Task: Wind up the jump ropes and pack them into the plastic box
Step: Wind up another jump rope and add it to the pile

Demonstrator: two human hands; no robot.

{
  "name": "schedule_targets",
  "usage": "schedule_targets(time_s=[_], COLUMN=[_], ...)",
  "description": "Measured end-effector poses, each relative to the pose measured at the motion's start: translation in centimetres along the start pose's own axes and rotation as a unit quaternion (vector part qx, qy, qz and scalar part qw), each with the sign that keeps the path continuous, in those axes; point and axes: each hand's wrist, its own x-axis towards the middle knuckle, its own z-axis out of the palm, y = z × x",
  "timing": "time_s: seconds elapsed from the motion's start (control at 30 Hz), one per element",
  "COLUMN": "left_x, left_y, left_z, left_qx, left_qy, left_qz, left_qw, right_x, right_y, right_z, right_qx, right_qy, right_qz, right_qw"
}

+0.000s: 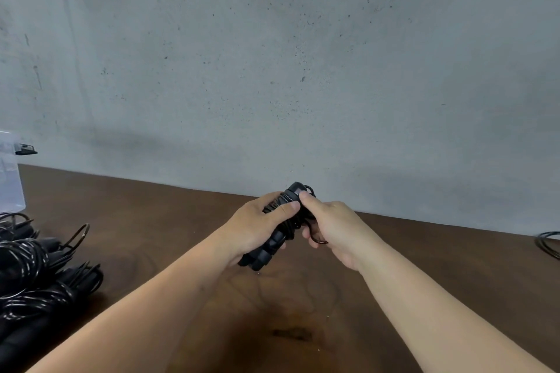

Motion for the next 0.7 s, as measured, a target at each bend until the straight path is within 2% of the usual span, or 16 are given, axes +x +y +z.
schedule_targets(time_s=[0.17, 0.27, 0.33, 0.43, 0.53, 0.6, 0.7], left_x=[0.2, 0.3, 0.2, 0.1, 0.0, -0.2, -0.5], left_y=[0.0, -0.4, -0.5, -0.3, -0.3, -0.5, -0.7], left_z=[0.0, -0.1, 0.0, 0.3, 0.5, 0.8, 1.1], left_qx=[-0.048, -0.090, -0.105, -0.119, -0.117, -0.116, -0.138], left_qy=[0.024, 0.031, 0.034, 0.034, 0.027, 0.016, 0.002], left_qz=[-0.031, -0.052, -0.062, -0.071, -0.075, -0.082, -0.092], left_qw=[0.998, 0.994, 0.992, 0.990, 0.990, 0.990, 0.986], right_x=[-0.5, -0.8, -0.9, -0.9, -0.7, -0.6, -0.2], right_y=[-0.9, -0.4, 0.4, 1.2, 1.6, 1.8, 2.1], right_z=[-0.7, -1.0, -0.9, -0.4, -0.1, 0.1, -0.1], right_qx=[0.208, 0.251, 0.229, 0.187, 0.018, -0.100, -0.176], right_qy=[-0.031, -0.048, -0.011, 0.089, 0.144, 0.160, 0.184], right_qz=[0.019, -0.023, -0.052, -0.089, -0.116, -0.140, -0.205], right_qw=[0.977, 0.967, 0.972, 0.974, 0.983, 0.972, 0.945])
